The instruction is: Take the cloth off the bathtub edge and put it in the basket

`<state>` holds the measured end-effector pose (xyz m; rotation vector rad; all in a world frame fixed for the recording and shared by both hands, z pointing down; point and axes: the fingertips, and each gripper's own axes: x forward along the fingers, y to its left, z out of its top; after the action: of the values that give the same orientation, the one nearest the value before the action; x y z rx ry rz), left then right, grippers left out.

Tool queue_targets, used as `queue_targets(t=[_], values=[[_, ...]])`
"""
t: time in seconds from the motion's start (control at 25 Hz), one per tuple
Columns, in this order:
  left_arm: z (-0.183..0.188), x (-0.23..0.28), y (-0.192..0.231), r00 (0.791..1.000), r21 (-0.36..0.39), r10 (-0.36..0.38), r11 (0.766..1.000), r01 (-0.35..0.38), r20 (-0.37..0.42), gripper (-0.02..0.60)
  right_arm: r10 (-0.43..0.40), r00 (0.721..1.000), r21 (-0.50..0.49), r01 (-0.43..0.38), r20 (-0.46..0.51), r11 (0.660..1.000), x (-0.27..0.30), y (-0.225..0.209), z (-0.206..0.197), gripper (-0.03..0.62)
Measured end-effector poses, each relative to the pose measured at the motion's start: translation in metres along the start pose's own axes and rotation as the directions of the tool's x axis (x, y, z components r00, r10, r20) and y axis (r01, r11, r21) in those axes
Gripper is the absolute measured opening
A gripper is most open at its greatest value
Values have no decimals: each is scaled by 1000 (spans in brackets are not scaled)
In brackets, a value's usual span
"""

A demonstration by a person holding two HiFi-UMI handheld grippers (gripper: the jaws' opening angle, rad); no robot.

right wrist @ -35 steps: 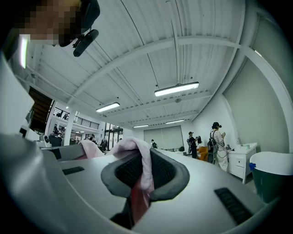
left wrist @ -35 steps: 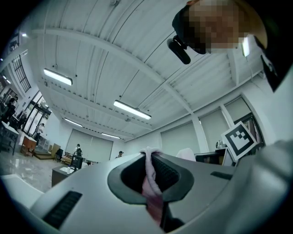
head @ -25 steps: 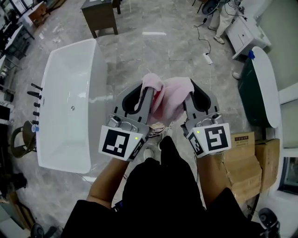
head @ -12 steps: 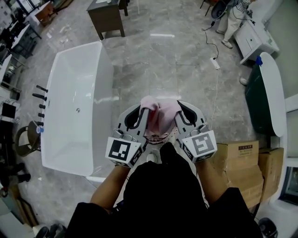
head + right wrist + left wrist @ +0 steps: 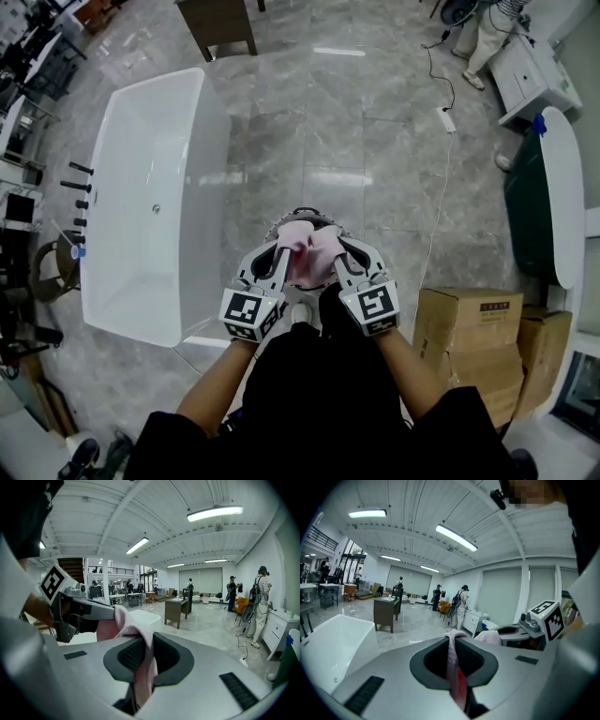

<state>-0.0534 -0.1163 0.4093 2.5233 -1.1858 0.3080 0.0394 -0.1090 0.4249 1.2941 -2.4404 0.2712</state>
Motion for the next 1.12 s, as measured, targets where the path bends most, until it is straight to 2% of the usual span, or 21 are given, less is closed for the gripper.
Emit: queue_targets(t=[0.16,0.32,0.44,0.64,0.88,1.0,1.12], values=[[-53,27,9,993,-68,7,998,-15,-118,28,15,992,67,-7,-126,998,17,-19,-40,49],[-95,60,25,978,-79,71,993,-88,-195,28,44,986,105,-27,-164,994,41,-41,-92,49],[-126,81,34,960,-88,99,988,-126,-262,28,90,979,141,-64,-184,988,64,-48,-119,49],[-175,92,39,919,-52,143,983,-174,-368,28,186,962,181,-150,-199,972,97,-42,-155,49],[-204,110,62,889,-87,211,960,-267,-408,28,270,941,127,-248,-203,960,130,-38,-183,49],[-230,116,69,888,-189,212,932,-309,-408,28,273,931,120,-250,-244,961,130,-36,-209,49],[-259,129,78,882,-226,208,918,-324,-423,28,251,927,148,-216,-280,965,142,-41,-233,49]])
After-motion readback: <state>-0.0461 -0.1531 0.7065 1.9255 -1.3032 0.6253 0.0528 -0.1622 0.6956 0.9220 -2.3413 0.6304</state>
